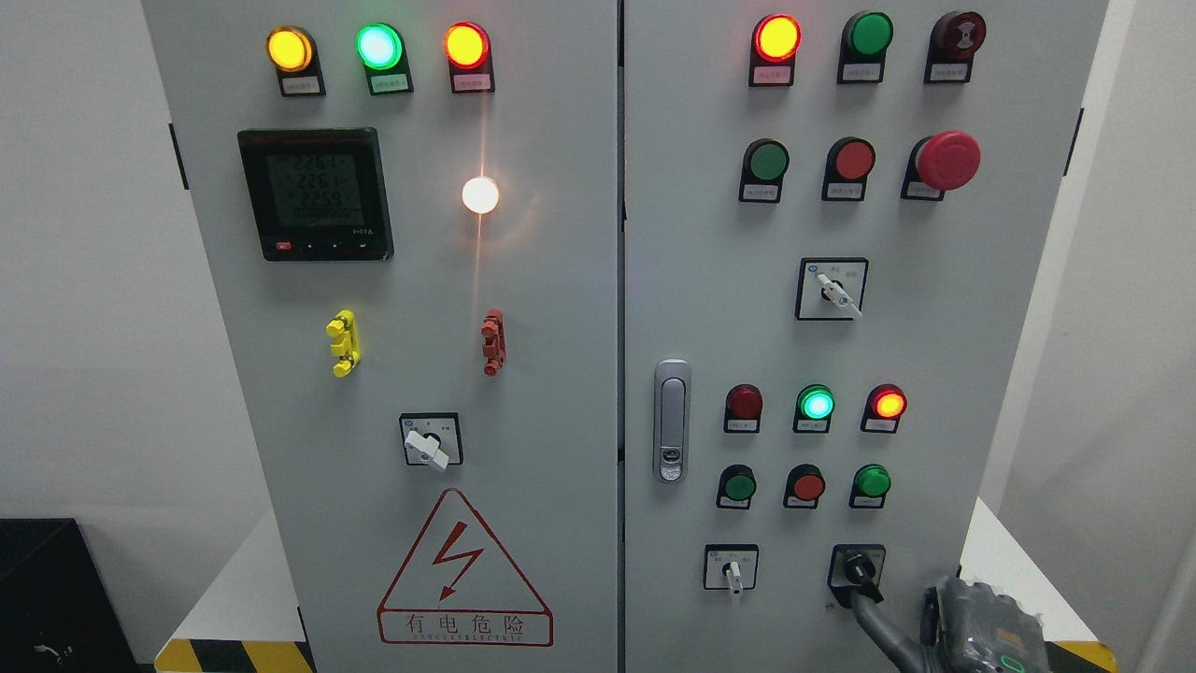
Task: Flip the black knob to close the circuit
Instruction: 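Grip the black knob with the right hand and twist it, then release the black knob with the right hand fingers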
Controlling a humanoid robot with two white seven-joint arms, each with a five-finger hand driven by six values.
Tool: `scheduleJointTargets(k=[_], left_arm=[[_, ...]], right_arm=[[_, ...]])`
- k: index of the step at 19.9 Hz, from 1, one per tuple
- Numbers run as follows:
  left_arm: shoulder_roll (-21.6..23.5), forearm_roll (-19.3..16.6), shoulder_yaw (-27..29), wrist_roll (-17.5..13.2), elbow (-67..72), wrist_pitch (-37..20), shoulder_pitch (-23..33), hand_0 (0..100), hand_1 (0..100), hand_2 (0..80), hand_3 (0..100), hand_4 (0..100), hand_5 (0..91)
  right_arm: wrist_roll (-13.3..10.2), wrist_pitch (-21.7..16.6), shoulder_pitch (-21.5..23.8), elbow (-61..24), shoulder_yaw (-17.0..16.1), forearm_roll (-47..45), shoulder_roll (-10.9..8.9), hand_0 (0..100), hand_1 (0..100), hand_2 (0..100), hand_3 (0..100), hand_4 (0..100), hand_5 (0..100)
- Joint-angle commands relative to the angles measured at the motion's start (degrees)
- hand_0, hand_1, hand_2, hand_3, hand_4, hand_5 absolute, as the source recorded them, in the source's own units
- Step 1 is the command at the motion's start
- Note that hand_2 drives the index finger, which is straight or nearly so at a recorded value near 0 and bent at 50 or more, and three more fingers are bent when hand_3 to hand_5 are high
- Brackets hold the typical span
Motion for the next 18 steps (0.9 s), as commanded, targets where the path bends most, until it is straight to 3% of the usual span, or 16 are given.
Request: scheduleJointTargets(k=[1,18], left_arm=[[0.0,0.0,0.0,0.0,-1.3,0.0,1.2,12,56,0.0,0,0,0.0],[0.0,0.0,0.0,0.0,-1.3,0.0,1.2,12,56,0.0,0,0,0.0]], right_arm=[[-0.1,0.0,-0.2,0.3,-1.3,-0.2,-0.46,0,0,88,100,88,93],[-0.1,-0.1,-0.4,-0.3,-0.7,-0.8,0.07,0,0,88,100,88,93]])
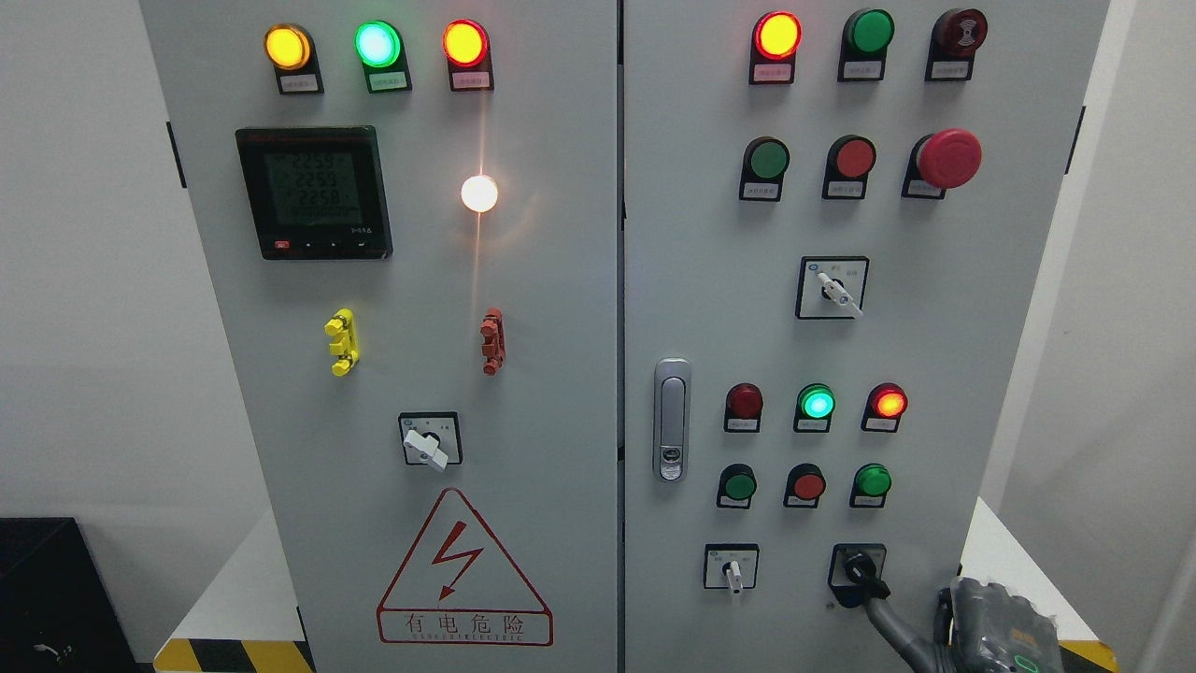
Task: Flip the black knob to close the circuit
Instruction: 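Release the black knob with the right hand fingers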
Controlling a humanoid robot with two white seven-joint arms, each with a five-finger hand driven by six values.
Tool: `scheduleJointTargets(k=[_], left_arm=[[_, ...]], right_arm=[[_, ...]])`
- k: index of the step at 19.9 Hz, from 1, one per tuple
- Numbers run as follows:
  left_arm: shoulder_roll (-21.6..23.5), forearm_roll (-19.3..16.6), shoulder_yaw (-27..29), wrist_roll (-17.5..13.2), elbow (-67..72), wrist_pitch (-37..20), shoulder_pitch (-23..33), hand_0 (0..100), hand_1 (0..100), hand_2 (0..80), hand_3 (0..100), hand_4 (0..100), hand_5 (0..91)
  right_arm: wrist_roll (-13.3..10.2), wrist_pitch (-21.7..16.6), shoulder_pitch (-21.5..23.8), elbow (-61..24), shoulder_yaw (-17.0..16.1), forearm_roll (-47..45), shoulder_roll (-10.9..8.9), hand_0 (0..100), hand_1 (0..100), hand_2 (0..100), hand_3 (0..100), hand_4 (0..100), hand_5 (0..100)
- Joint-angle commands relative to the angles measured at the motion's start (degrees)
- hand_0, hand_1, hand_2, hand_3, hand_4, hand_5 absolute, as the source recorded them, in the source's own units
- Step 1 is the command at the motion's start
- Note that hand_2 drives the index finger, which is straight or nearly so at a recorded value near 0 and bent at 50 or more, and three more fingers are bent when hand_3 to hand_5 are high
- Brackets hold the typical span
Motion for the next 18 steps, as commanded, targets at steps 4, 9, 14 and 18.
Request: scheduleJointTargets(k=[4,9,14,18], left_arm=[[0.0,0.0,0.0,0.0,-1.3,0.0,1.2,12,56,0.0,0,0,0.0],[0.0,0.0,0.0,0.0,-1.3,0.0,1.2,12,56,0.0,0,0,0.0],[0.0,0.0,0.0,0.0,-1.3,0.0,1.2,12,56,0.0,0,0,0.0],[0.0,0.0,0.0,0.0,-1.3,0.0,1.2,12,56,0.0,0,0,0.0]], right_arm=[[-0.1,0.0,0.2,-0.4,1.6,-0.2,0.39,0,0,88,100,88,93],[-0.2,0.2,0.1,-0.6,3.1,-0.1,0.39,0,0,89,100,88,92],[-0.5,0.4,0.7,-1.0,5.5,0.1,0.39,0,0,89,100,88,92],[-0.7,0.4,1.7,-2.0,6.6,0.2,0.39,0,0,89,100,88,92]])
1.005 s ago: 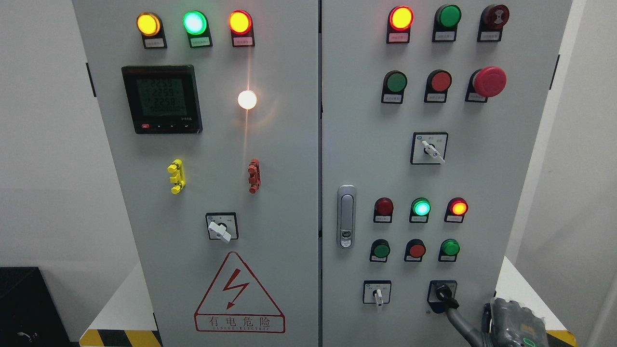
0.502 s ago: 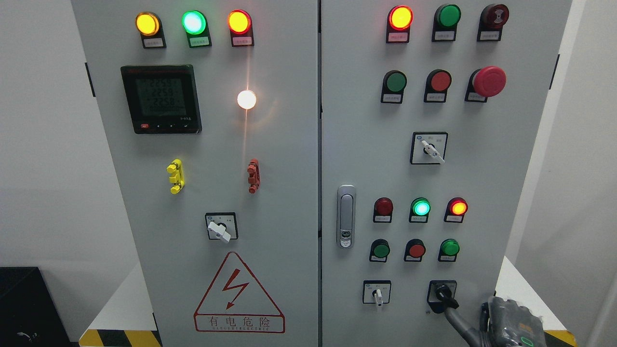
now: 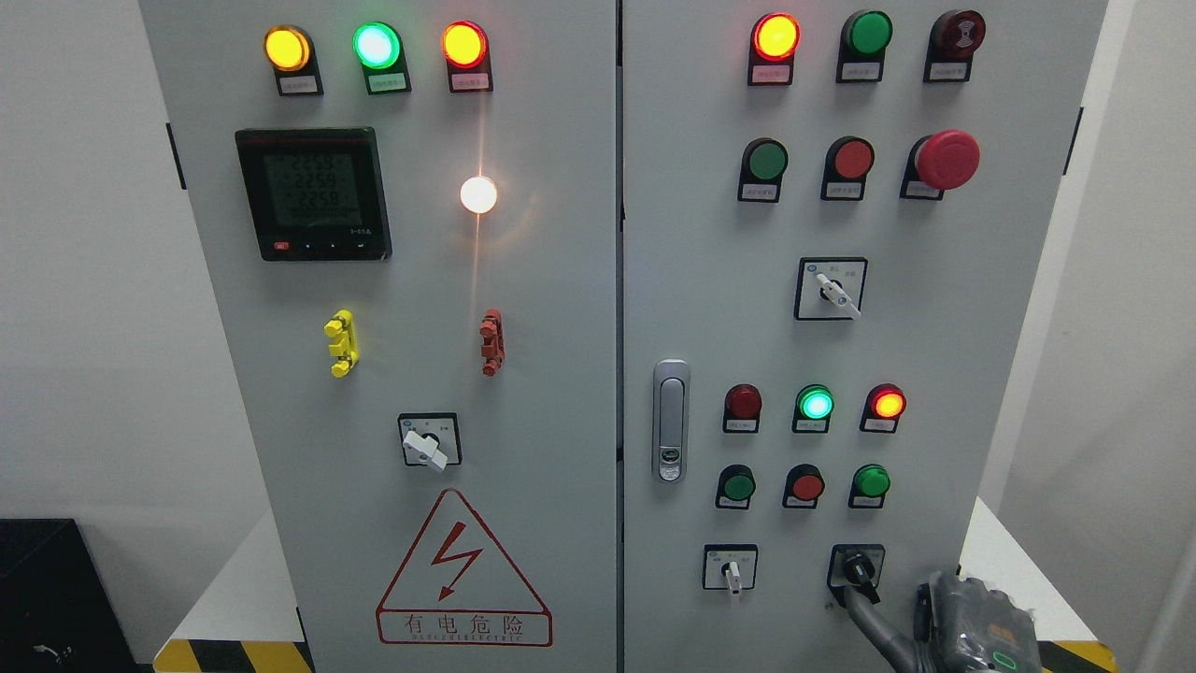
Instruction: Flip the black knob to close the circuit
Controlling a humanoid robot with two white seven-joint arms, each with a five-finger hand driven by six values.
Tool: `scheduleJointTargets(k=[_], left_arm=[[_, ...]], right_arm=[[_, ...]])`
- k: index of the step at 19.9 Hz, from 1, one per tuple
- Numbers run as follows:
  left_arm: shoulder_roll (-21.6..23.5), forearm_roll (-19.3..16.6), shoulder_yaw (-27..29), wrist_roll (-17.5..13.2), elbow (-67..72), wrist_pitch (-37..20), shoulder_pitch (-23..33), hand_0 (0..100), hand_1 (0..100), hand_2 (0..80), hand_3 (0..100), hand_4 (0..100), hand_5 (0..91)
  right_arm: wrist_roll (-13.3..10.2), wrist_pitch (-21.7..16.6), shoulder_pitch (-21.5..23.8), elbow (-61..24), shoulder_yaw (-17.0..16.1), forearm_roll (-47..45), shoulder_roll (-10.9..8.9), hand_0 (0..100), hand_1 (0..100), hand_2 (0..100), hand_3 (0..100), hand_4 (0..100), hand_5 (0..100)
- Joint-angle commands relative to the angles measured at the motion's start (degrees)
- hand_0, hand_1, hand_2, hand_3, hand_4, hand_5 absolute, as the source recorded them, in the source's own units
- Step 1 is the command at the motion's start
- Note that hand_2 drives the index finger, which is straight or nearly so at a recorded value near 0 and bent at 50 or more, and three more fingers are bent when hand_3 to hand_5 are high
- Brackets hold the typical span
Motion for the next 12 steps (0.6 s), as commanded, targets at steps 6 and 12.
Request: scheduleJointTargets(k=[6,12], left_arm=[[0.0,0.0,0.0,0.0,-1.3,0.0,1.2,12,56,0.0,0,0,0.0],[0.0,0.0,0.0,0.0,-1.3,0.0,1.2,12,56,0.0,0,0,0.0]], right_arm=[[0.1,0.1,3.1,-4.1,5.0,0.1,-0.08,0,0,89,100,88,93],[-0.8,0.0,7.5,-11.8,5.3,-0.3,0.01,0,0,88,100,88,92]])
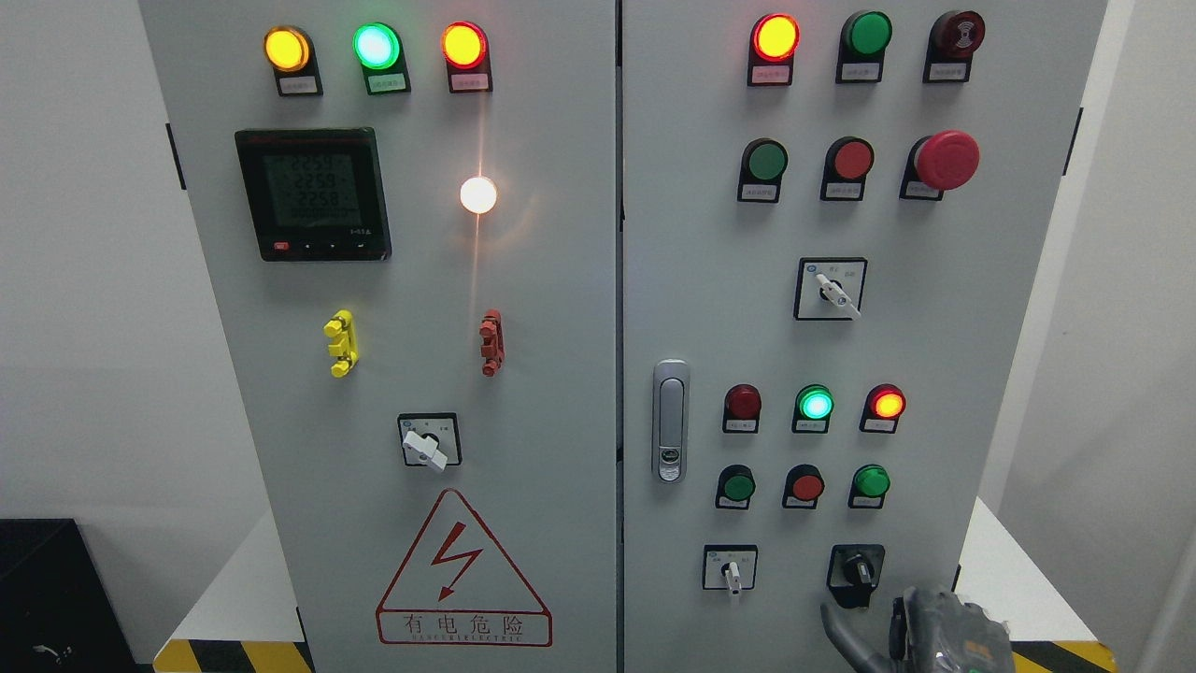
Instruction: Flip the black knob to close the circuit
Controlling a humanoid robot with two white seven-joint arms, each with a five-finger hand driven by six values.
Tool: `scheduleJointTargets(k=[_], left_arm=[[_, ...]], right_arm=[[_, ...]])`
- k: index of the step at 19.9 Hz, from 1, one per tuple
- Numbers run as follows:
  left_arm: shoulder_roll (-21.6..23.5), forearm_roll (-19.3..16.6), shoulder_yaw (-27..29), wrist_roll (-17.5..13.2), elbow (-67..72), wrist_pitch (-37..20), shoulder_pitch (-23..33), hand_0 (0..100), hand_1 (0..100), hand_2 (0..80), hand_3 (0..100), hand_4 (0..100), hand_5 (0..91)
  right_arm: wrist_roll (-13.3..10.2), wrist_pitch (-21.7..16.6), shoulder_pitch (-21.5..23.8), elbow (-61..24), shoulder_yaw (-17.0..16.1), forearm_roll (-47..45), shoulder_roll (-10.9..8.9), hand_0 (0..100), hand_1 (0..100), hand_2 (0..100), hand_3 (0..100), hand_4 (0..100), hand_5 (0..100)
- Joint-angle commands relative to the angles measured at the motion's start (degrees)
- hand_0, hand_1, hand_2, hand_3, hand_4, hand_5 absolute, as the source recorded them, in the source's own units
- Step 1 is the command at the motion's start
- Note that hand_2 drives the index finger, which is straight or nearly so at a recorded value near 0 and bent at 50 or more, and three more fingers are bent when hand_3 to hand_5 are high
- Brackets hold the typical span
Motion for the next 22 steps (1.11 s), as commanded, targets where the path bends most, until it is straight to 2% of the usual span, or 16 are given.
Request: scheduleJointTargets(k=[1,4,7,9,10,13,15,16,18,20,21,22], left_arm=[[0.0,0.0,0.0,0.0,-1.3,0.0,1.2,12,56,0.0,0,0,0.0],[0.0,0.0,0.0,0.0,-1.3,0.0,1.2,12,56,0.0,0,0,0.0],[0.0,0.0,0.0,0.0,-1.3,0.0,1.2,12,56,0.0,0,0,0.0],[0.0,0.0,0.0,0.0,-1.3,0.0,1.2,12,56,0.0,0,0,0.0],[0.0,0.0,0.0,0.0,-1.3,0.0,1.2,12,56,0.0,0,0,0.0],[0.0,0.0,0.0,0.0,-1.3,0.0,1.2,12,56,0.0,0,0,0.0],[0.0,0.0,0.0,0.0,-1.3,0.0,1.2,12,56,0.0,0,0,0.0],[0.0,0.0,0.0,0.0,-1.3,0.0,1.2,12,56,0.0,0,0,0.0],[0.0,0.0,0.0,0.0,-1.3,0.0,1.2,12,56,0.0,0,0,0.0],[0.0,0.0,0.0,0.0,-1.3,0.0,1.2,12,56,0.0,0,0,0.0],[0.0,0.0,0.0,0.0,-1.3,0.0,1.2,12,56,0.0,0,0,0.0],[0.0,0.0,0.0,0.0,-1.3,0.0,1.2,12,56,0.0,0,0,0.0]], right_arm=[[-0.5,-0.1,4.3,-9.0,2.3,-0.2,0.1,0,0,87,100,87,92],[-1.2,-0.1,7.0,-12.8,2.4,-1.3,0.28,0,0,85,99,87,92],[-4.1,0.1,9.8,-16.3,2.3,-10.7,0.54,0,0,78,97,84,86],[-6.4,0.1,12.5,-18.1,2.0,-17.7,2.73,0,1,71,95,83,78],[-8.2,-0.1,13.5,-18.4,1.9,-21.1,3.35,0,2,69,95,83,78],[-13.8,-0.7,16.3,-20.0,1.7,-37.6,3.53,0,2,60,88,80,72],[-17.8,-1.0,17.0,-20.3,1.6,-49.7,4.32,0,2,50,79,72,62],[-20.0,-1.2,17.1,-20.3,1.6,-55.8,4.41,0,2,50,78,72,62],[-23.4,-3.0,18.3,-20.3,1.5,-67.9,4.41,0,2,40,68,65,58],[-24.3,-6.9,20.1,-20.3,1.4,-76.6,4.15,0,2,34,60,58,54],[-23.8,-8.4,20.8,-20.3,1.3,-79.3,4.15,0,1,29,54,51,48],[-23.2,-9.4,21.4,-20.3,1.2,-80.9,4.15,0,0,27,51,48,45]])
